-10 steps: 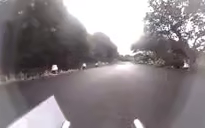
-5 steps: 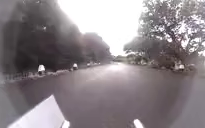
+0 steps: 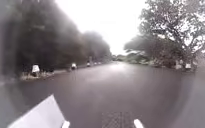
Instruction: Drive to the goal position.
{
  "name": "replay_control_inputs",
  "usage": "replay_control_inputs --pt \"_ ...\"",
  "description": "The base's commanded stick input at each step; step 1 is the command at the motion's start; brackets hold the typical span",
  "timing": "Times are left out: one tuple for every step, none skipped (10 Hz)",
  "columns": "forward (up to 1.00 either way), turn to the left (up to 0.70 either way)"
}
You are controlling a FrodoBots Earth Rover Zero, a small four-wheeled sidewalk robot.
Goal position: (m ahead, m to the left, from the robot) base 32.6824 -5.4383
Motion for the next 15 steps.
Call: replay_control_inputs --pt "1.00 0.00" --pt "1.00 0.00" --pt "1.00 0.00" --pt "1.00 0.00" --pt "1.00 0.00" --pt "1.00 -0.22" --pt "1.00 -0.40" --pt "1.00 -0.40" --pt "1.00 -0.34" --pt "1.00 -0.05" --pt "1.00 0.00" --pt "1.00 0.00" --pt "1.00 0.00" --pt "1.00 0.00" --pt "1.00 0.00"
